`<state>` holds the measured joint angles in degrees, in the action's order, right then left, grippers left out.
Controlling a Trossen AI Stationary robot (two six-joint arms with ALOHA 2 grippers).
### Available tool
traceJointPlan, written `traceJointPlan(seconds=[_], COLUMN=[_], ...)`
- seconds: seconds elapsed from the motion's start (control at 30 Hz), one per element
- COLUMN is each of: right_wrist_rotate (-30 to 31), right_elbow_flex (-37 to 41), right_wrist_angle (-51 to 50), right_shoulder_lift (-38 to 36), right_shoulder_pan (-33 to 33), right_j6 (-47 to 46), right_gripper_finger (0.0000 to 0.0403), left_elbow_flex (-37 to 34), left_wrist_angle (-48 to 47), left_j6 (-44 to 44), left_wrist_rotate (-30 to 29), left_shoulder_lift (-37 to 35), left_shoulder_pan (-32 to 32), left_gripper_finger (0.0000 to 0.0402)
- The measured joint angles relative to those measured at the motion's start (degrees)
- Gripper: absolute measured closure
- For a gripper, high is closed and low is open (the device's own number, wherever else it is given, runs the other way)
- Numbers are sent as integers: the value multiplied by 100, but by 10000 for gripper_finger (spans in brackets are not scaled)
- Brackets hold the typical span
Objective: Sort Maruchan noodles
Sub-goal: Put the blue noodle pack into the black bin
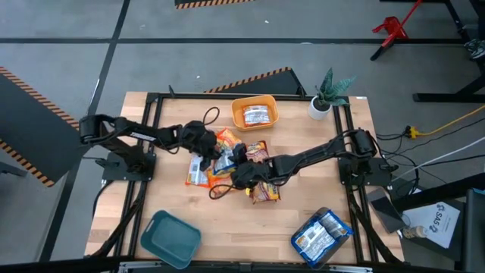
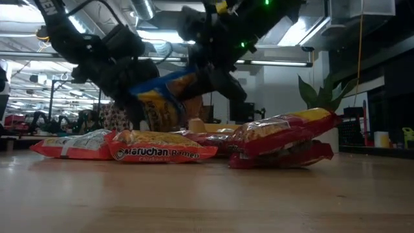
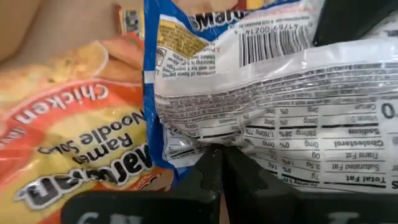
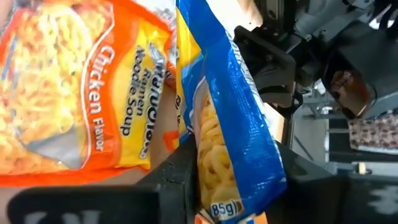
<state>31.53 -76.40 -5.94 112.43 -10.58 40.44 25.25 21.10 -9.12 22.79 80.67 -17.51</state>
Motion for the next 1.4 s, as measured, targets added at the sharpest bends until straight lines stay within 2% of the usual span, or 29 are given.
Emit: traceJointPlan(seconds=[0.1, 0.23, 0.47, 0.63, 0.83, 0.97, 1.17, 1.4], right_wrist_rotate=[161, 115, -619, -1416, -1853, -1977, -2069, -2058], right_elbow_flex=[-263, -766, -1966, -2976, -3822, -3988, -3995, -3995], right_wrist_angle=[-492, -1477, -3536, -5314, -6913, -7507, -7576, -8087], right_shoulder_lift=[0, 1, 1, -1, -229, -610, -1101, -1179], right_shoulder_pan=[-72, -180, -339, -548, -1214, -1866, -2900, -3918], right_j6=[-515, -1643, -4341, -6621, -8565, -9841, -11742, -13463], right_gripper_finger=[295, 300, 301, 301, 301, 301, 294, 296], left_elbow_flex=[-1, 9, 10, 10, 10, 10, 10, 10], left_wrist_angle=[-201, -394, -600, -607, -616, -619, -627, -627], left_j6=[-169, -402, -707, -884, -928, -1026, -1234, -1329], left_wrist_rotate=[-12, 14, -68, -199, -274, -239, -232, -305], left_shoulder_lift=[-436, -1079, -2095, -2644, -2967, -2984, -2984, -2982], left_shoulder_pan=[-58, -97, -93, -93, -93, -93, -48, 47], left_gripper_finger=[401, 401, 401, 401, 401, 401, 401, 401])
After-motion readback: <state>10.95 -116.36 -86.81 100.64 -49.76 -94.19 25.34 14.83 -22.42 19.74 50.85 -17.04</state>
